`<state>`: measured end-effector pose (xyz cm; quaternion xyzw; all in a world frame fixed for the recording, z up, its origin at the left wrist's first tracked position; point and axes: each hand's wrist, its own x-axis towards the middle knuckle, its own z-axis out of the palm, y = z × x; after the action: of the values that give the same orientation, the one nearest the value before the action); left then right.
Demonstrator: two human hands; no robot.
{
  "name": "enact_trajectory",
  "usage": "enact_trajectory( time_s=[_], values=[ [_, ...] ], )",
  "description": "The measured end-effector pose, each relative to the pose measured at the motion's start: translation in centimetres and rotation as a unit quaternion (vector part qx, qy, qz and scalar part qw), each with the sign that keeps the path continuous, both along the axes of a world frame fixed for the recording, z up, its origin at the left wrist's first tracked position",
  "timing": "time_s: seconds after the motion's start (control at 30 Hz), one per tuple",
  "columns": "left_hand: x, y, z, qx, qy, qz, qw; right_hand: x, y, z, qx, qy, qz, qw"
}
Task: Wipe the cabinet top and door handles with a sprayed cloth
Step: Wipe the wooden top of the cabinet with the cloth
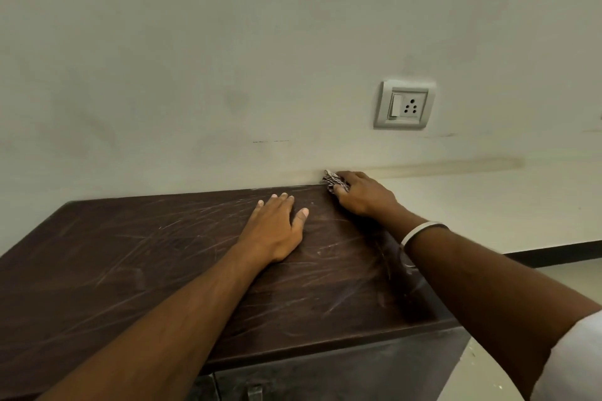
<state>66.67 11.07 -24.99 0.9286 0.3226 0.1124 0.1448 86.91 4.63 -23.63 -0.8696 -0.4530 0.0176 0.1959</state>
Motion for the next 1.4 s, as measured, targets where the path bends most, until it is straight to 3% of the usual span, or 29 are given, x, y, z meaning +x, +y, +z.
enact_trajectory(
  time_s=[0.17,0.43,0.73,1.1,1.4],
  values=[
    [-3.0,-1.1,0.5,0.018,0.001,0.012,1.000,1.4,-1.7,0.0,-0.002,0.001,-0.054,0.999],
    [-7.6,-3.4,0.6,0.003,-0.012,0.053,0.998,-4.0,-2.2,-0.1,-0.006,-0.008,0.052,0.999],
    [-11.3,-6.8,-0.3,0.032,-0.063,0.092,0.993,-2.3,-6.5,-0.1,0.015,0.011,-0.044,0.999],
    [-12.0,-7.9,-0.8,0.060,-0.123,0.128,0.982,-5.6,-6.8,-0.2,-0.002,-0.027,0.017,0.999],
    [-12.1,-8.0,-1.2,0.092,-0.171,0.121,0.974,-1.7,-6.6,0.4,0.018,0.025,-0.063,0.998]
  ],
)
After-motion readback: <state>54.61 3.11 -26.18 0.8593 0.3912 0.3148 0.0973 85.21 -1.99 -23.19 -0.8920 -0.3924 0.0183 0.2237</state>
